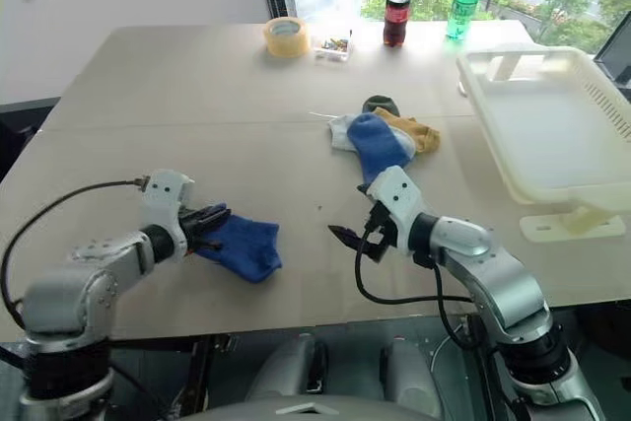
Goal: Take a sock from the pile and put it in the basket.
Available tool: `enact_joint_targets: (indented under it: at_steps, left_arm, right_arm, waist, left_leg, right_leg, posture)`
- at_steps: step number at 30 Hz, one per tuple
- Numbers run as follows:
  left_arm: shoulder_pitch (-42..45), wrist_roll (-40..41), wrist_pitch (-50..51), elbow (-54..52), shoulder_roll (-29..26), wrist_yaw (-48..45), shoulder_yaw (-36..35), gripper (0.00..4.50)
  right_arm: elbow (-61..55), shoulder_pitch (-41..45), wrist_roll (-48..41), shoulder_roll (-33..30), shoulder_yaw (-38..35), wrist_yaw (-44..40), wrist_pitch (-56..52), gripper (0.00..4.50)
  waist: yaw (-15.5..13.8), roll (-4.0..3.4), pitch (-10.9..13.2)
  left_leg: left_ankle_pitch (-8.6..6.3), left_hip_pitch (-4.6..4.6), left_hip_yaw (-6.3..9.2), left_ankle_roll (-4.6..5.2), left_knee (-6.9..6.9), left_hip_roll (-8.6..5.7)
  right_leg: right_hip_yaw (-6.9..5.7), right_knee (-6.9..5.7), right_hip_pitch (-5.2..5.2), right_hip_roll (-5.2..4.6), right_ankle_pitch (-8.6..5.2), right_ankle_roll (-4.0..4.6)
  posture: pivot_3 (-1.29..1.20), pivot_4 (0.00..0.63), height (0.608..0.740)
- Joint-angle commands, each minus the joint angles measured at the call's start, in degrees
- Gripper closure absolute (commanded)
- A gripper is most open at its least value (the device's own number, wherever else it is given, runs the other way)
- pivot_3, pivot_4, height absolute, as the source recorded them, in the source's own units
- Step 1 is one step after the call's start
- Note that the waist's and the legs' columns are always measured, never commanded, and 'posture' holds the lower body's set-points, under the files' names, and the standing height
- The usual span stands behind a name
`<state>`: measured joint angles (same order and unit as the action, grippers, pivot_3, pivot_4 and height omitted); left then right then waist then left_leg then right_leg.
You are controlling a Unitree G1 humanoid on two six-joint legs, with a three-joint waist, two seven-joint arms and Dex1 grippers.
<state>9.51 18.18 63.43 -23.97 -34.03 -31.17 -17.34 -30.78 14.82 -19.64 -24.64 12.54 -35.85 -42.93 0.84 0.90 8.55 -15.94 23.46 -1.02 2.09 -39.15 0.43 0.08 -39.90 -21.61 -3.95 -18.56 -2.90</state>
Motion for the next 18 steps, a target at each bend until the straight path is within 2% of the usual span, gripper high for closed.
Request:
enact_joint_targets:
  at_steps: [1,3,8,11,13,16,18]
  left_arm:
    - [4.0,0.9,-13.2,10.4,-6.9,-10.5,0.7,2.64]
    - [5.6,1.6,-20.1,16.6,-10.2,-18.3,2.4,1.91]
    - [9.9,0.6,-33.0,30.4,-16.2,-32.5,7.3,1.91]
    - [12.6,-3.3,-44.1,37.8,-19.3,-42.7,14.0,1.91]
    - [14.6,-5.8,-50.7,42.2,-19.9,-48.3,18.5,1.91]
    - [18.1,-8.1,-54.9,48.1,-18.8,-52.4,22.4,1.91]
    - [20.2,-10.7,-56.7,51.6,-18.2,-53.6,25.1,2.41]
  right_arm:
    - [1.4,3.3,-3.7,2.3,1.7,-1.8,-2.9,0.0]
    - [4.1,5.0,-3.9,2.9,3.3,-2.9,-3.7,0.0]
    - [10.6,9.5,-3.1,5.1,6.1,-3.8,-3.3,0.0]
    - [11.8,10.3,-2.7,5.4,6.5,-3.8,-2.5,0.0]
    - [12.0,10.1,-2.4,5.3,6.3,-3.5,-2.2,0.0]
    - [11.2,9.2,-2.2,5.2,5.6,-2.6,-2.3,0.0]
    - [10.1,8.4,-2.2,4.9,5.0,-2.0,-2.8,0.0]
  waist:
    - [0.0,0.03,0.0]
    - [0.0,0.01,0.0]
    - [0.0,0.0,0.1]
    - [-0.1,0.02,0.1]
    - [-0.1,0.01,0.1]
    - [-0.1,0.02,0.1]
    - [-0.2,0.02,0.1]
  left_leg:
    - [0.0,0.01,-0.01,0.0,0.0,-0.01]
    - [0.0,0.08,0.0,0.0,0.0,-0.02]
    - [0.0,0.22,0.0,0.01,0.01,-0.06]
    - [0.0,0.32,0.03,0.01,0.01,-0.08]
    - [-0.01,0.32,0.02,0.03,0.01,-0.1]
    - [-0.04,0.33,-0.03,0.09,0.0,-0.13]
    - [-0.05,0.33,0.0,0.11,-0.02,-0.12]
  right_leg:
    - [0.0,0.01,0.01,-0.04,0.0,0.0]
    - [-0.06,0.05,-0.04,-0.03,0.0,0.01]
    - [-0.22,0.16,-0.14,-0.06,-0.01,0.01]
    - [-0.38,0.2,-0.16,-0.02,-0.01,0.01]
    - [-0.38,0.23,-0.16,0.04,-0.01,0.01]
    - [-0.36,0.23,-0.15,0.2,-0.01,0.01]
    - [-0.37,0.19,-0.15,0.23,-0.01,0.0]
  posture:
    - [0.0,0.15,0.74]
    - [0.0,0.15,0.74]
    - [0.0,0.15,0.74]
    - [0.0,0.15,0.74]
    - [0.0,0.15,0.74]
    - [0.0,0.15,0.74]
    - [0.0,0.15,0.74]
